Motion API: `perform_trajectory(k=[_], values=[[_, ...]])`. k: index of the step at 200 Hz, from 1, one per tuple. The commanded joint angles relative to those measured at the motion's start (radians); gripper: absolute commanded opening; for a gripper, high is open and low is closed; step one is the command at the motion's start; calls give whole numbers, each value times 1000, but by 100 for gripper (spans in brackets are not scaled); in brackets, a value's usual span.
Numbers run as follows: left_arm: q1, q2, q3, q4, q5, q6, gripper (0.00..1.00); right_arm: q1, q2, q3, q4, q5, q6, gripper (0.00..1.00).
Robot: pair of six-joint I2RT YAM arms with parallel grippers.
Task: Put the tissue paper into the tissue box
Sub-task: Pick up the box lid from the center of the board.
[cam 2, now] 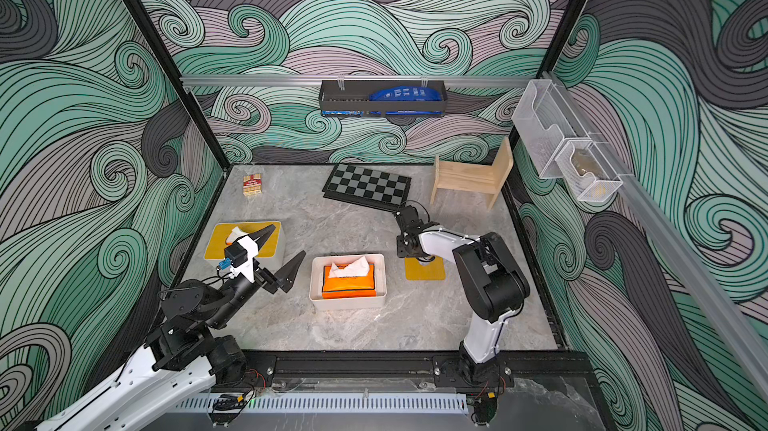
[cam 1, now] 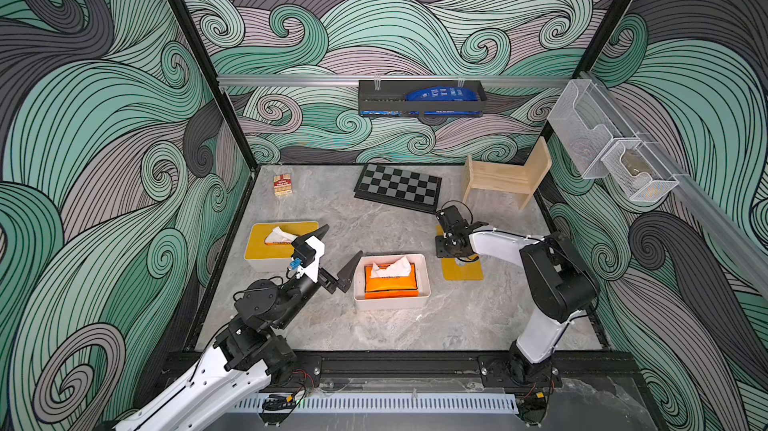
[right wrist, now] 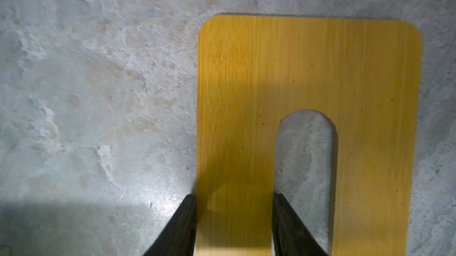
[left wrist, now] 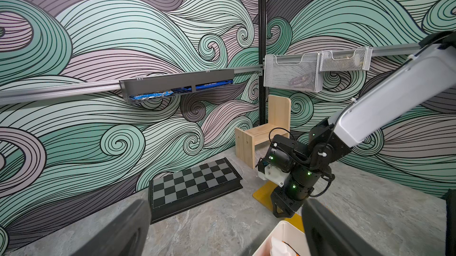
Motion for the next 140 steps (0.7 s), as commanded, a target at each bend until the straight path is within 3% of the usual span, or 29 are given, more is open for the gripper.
perform_trajectory(k=[1,40,140], values=[[7,4,-7,29,7,-9,99,9,105,-68,-132,-45,-12,39],[7,4,-7,27,6,-9,99,10,76,-56,-139,-46,-13,28],[7,10,-7,26,2,-7,99,12,-115,-5,-162,-19,-23,27]])
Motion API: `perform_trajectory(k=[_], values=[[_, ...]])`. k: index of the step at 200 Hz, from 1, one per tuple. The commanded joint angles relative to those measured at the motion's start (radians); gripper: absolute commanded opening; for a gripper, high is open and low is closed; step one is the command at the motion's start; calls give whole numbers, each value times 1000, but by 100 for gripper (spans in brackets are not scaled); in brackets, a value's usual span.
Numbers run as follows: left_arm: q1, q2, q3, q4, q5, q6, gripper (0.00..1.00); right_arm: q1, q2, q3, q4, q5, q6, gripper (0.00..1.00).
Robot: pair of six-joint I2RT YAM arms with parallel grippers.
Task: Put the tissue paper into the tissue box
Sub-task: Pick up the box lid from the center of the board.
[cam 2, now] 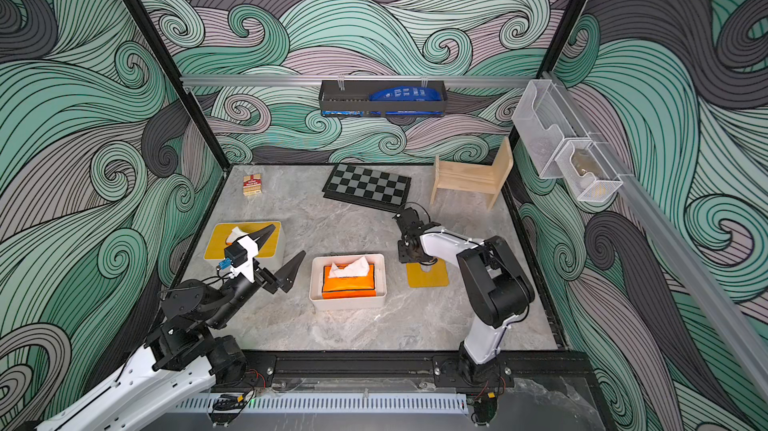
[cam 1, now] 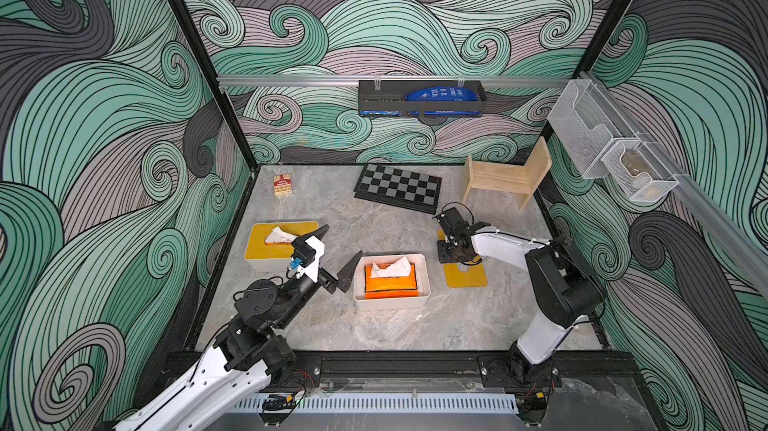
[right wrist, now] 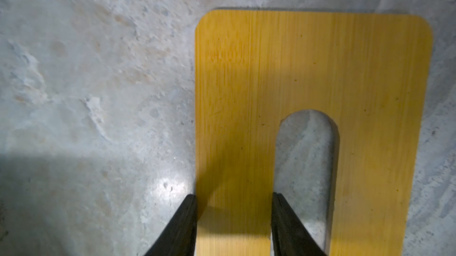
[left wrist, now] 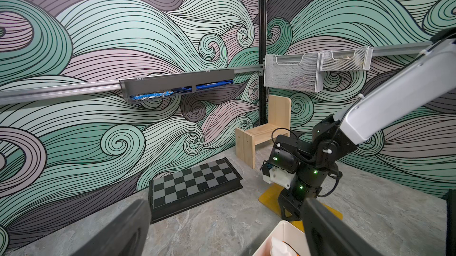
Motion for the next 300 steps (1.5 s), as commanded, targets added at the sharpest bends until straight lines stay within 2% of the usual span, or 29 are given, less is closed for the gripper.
perform_trajectory(k=[1,120,149,183,207,234,267,300], values=[[7,10,-7,26,2,-7,99,6,-55,2,-47,-2,-16,27],[7,36,-5,24,-1,-14,99,33,-208,20,-52,-2,-70,26],[8,98,18,13,-39,-99,99,45,-246,23,-52,-14,-83,26],[13,275,114,-40,-29,-233,99,62,-285,24,-53,-29,-97,26],[53,420,214,-80,86,-323,99,73,-316,23,-53,-40,-105,26],[186,556,295,-84,340,-464,99,89,-358,21,-52,-49,-119,26],[312,699,306,53,657,-655,99,116,-416,15,-52,-51,-136,26],[333,843,299,255,858,-805,98,137,-471,7,-52,-56,-150,26]])
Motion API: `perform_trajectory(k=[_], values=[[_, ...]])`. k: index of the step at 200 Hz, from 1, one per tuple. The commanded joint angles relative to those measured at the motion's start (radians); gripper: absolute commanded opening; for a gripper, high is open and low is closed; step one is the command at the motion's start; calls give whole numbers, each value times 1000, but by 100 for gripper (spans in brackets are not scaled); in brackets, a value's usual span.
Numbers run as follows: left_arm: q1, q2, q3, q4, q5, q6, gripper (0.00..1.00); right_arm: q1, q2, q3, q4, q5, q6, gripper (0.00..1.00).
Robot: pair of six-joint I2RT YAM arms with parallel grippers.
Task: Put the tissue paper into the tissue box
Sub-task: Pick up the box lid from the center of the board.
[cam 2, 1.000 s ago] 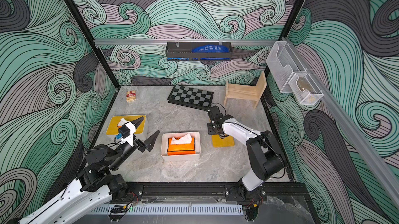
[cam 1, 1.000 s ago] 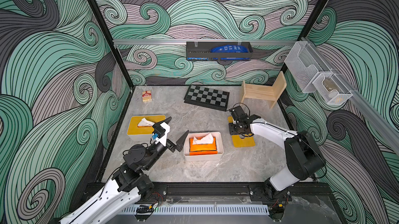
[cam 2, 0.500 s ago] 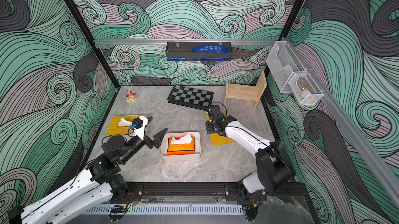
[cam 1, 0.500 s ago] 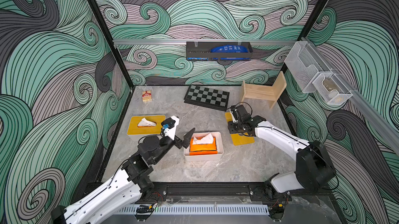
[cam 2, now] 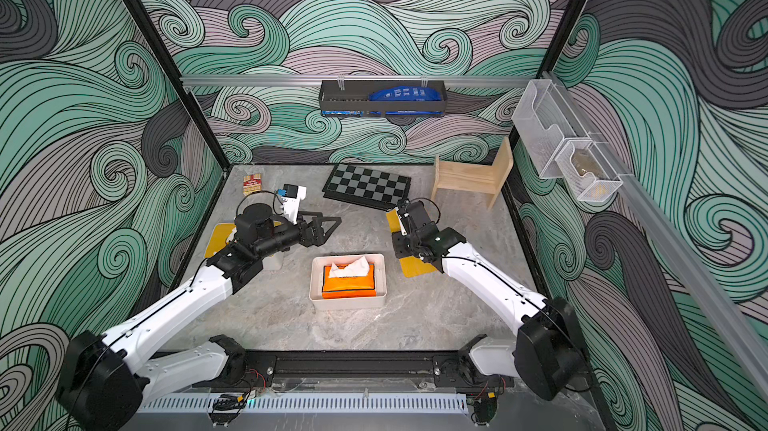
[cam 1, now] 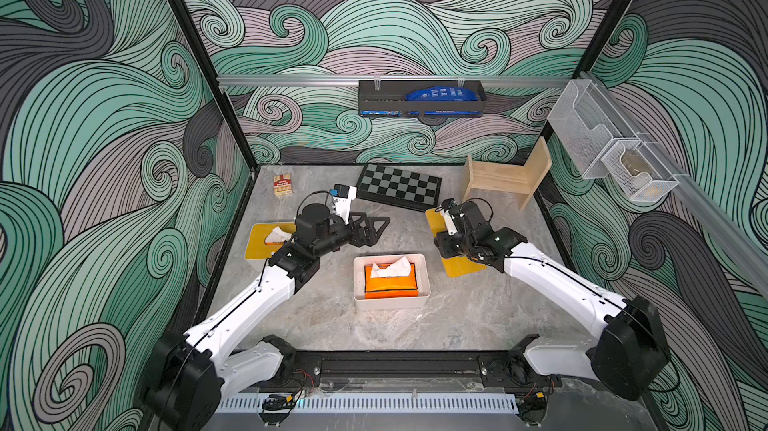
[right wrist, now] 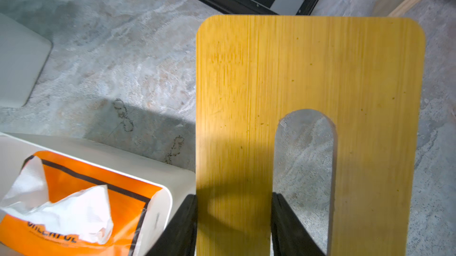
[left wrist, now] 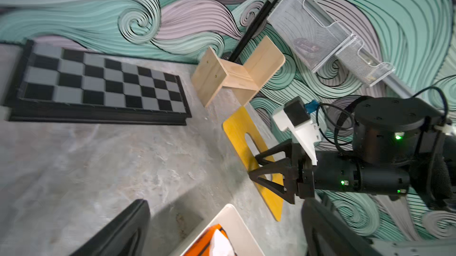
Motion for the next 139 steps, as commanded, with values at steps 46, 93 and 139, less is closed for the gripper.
perform_trajectory(k=[46,93,139], values=[[-5,244,44,361,340,-339,92,32,-106,-13,1,-33,-30,27],[-56,402,148,360,378,-376,80,42,-144,-35,1,-49,-39,27],[-97,507,188,484,406,-474,61,48,-162,-48,1,-55,-40,27]])
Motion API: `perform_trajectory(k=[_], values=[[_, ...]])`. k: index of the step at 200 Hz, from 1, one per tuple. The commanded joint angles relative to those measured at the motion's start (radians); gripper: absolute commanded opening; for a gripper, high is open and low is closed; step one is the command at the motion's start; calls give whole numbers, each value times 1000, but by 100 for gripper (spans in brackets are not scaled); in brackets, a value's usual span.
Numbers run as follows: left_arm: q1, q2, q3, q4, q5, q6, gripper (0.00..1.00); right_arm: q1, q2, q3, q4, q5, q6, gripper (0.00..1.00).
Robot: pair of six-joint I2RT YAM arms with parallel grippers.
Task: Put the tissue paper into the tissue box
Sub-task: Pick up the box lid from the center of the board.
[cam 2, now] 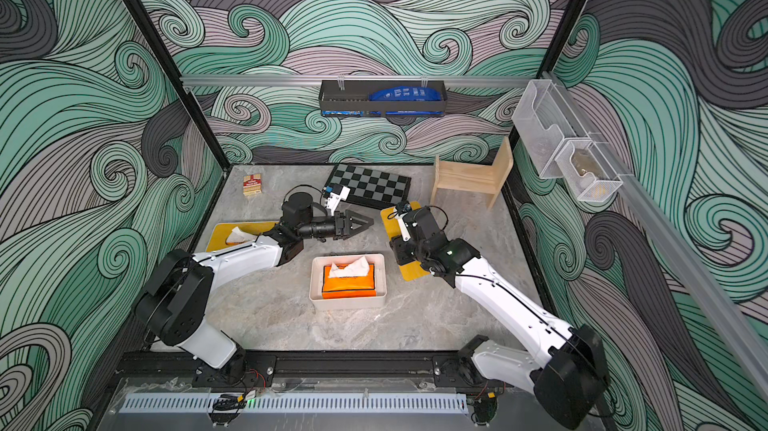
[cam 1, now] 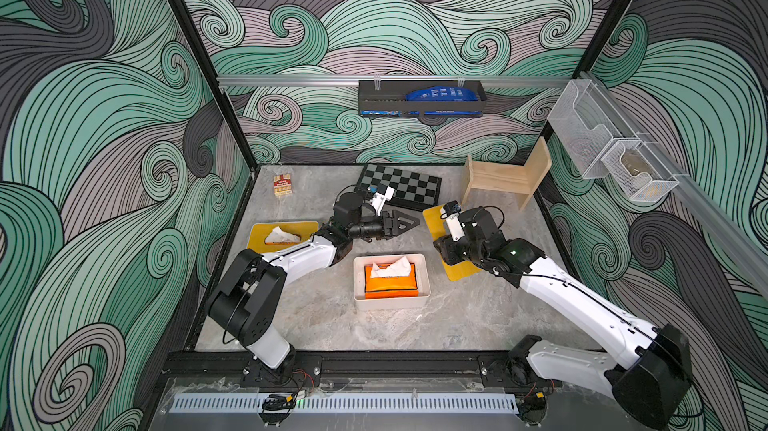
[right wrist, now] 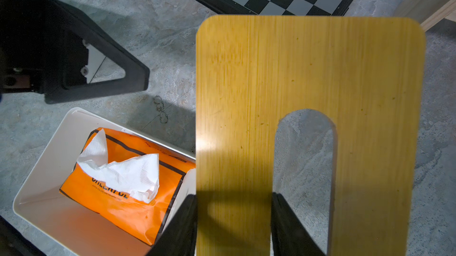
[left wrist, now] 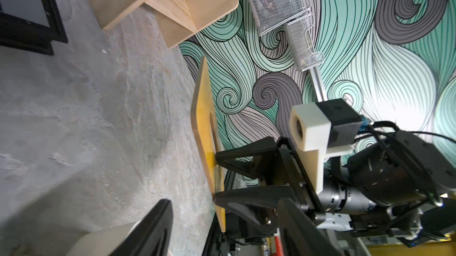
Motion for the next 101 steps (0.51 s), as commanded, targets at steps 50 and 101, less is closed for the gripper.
perform_trajectory(k=[50,101], values=[[-42,105,73,142,22,-100,50,16,-29,-6,7,-20,-11,28],[-56,151,96,184,14,-132,36,26,-30,-6,7,-31,-3,28]])
